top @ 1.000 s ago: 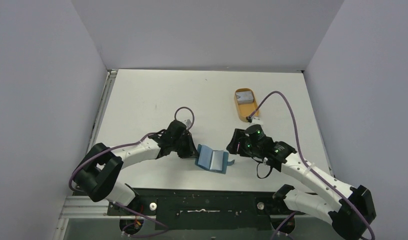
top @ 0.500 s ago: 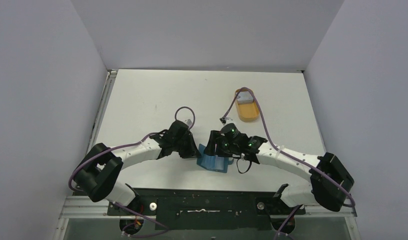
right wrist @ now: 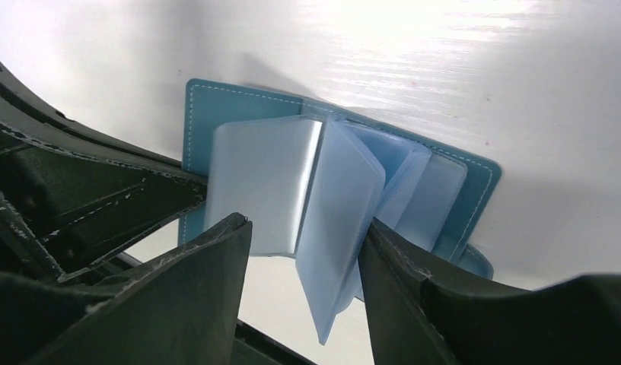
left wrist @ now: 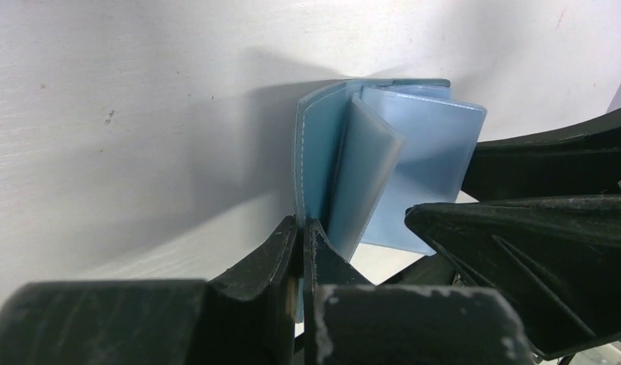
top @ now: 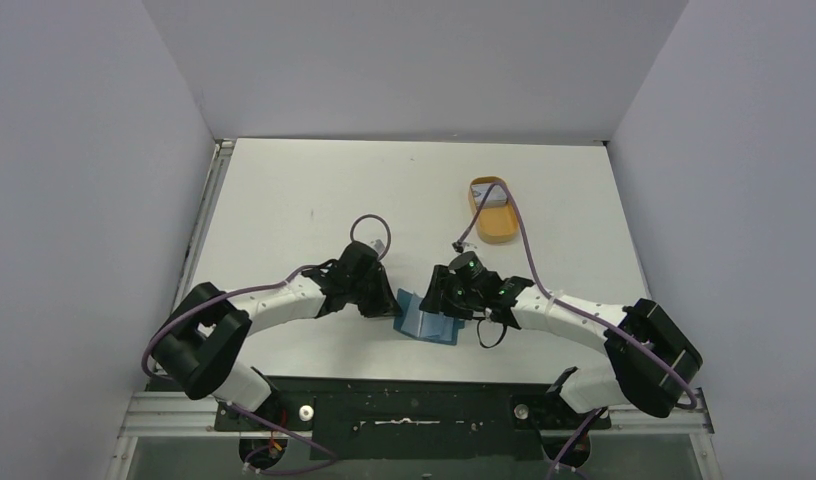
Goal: Put the credit cards into the card holder
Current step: Open the card holder at the center of the board.
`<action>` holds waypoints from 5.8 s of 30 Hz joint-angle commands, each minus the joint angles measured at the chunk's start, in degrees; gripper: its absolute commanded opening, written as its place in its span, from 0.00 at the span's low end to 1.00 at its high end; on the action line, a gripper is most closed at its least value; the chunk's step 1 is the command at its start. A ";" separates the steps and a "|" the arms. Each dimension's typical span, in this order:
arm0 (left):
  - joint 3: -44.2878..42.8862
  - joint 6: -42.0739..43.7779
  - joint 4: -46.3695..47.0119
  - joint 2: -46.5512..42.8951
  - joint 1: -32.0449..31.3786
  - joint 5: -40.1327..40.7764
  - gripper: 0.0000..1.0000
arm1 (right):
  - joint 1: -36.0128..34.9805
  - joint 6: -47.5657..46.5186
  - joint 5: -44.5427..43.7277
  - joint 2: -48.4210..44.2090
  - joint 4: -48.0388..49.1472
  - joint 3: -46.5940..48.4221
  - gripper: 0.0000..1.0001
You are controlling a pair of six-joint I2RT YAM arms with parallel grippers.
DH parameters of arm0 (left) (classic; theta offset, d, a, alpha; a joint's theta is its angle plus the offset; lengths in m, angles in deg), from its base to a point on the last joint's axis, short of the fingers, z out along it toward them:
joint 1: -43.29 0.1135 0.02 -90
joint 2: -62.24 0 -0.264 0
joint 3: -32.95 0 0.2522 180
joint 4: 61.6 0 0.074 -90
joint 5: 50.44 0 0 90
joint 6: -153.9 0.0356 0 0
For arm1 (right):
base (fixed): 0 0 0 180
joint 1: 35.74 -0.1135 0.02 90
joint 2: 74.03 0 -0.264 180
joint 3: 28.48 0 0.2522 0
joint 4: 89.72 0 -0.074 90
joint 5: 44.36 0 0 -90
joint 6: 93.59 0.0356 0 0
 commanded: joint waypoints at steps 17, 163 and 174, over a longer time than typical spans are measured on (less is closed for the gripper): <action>-2.10 1.89 -4.31 -8.75 2.50 -0.17 0.53 | 0.72 -2.49 -0.96 -0.69 -1.07 1.05 0.05; 3.08 -7.80 19.53 4.01 6.73 -10.87 0.83 | 2.11 -5.35 19.58 5.21 24.99 -6.49 0.54; -0.24 -6.89 17.48 4.72 7.00 -10.85 0.90 | 0.64 -7.87 17.96 4.47 22.84 -3.98 0.54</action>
